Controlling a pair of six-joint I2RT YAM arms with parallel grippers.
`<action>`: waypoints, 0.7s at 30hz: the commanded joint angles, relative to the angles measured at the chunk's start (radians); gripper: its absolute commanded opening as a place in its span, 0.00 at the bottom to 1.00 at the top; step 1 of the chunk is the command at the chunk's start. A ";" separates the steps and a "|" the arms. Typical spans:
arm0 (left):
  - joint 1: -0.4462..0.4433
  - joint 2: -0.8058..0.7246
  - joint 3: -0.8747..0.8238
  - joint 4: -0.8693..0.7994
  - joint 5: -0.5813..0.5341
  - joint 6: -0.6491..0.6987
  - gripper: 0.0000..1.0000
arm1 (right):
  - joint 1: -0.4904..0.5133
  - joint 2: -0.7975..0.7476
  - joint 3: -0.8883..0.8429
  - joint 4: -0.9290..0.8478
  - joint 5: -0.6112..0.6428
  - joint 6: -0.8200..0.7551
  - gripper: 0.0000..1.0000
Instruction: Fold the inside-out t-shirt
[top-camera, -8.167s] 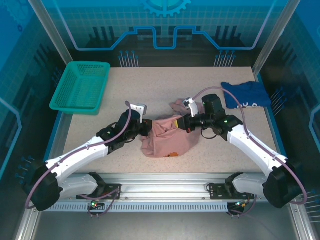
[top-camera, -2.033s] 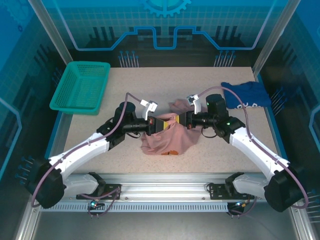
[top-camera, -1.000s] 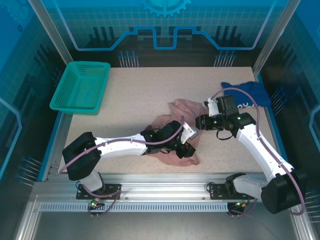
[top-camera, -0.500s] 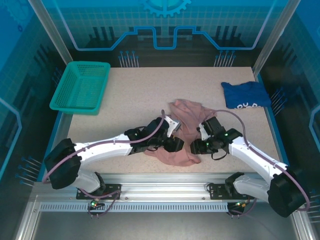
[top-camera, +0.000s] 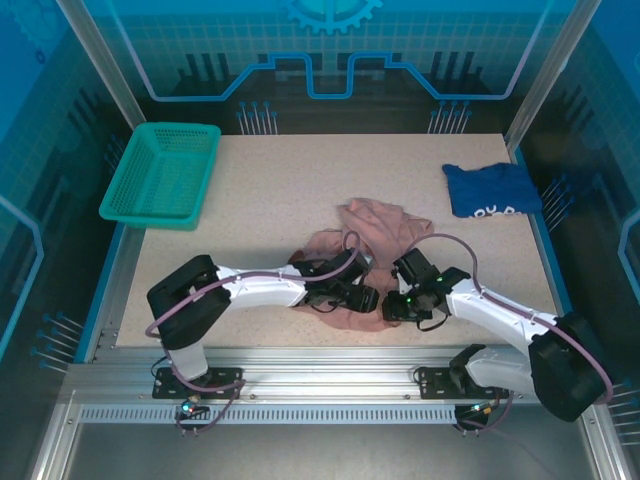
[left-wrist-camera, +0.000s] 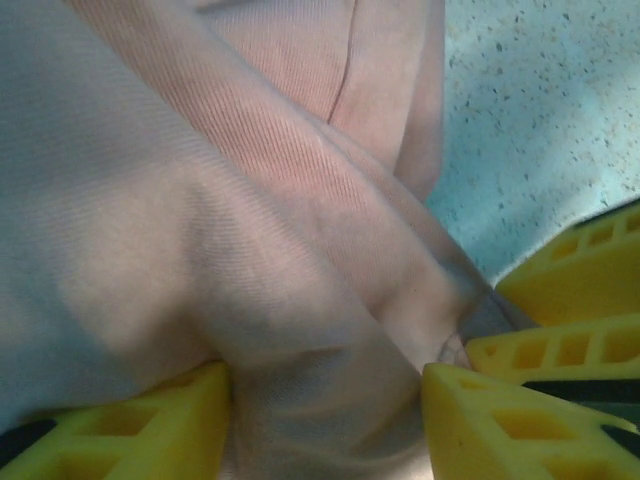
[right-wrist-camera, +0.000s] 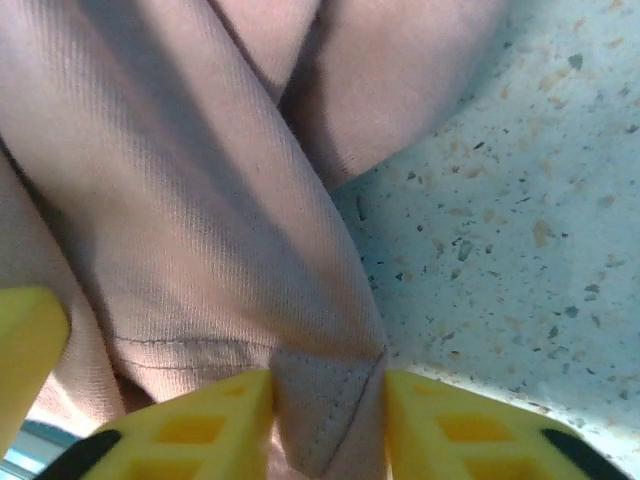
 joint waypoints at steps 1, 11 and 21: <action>0.000 0.037 0.033 0.004 -0.034 -0.017 0.43 | 0.013 0.009 -0.009 0.058 0.007 -0.003 0.23; 0.052 -0.129 -0.101 0.090 -0.012 0.050 0.00 | 0.010 -0.074 0.076 0.059 -0.040 -0.073 0.00; 0.209 -0.566 -0.328 0.087 0.009 0.233 0.00 | 0.002 -0.195 0.084 0.243 -0.147 0.034 0.00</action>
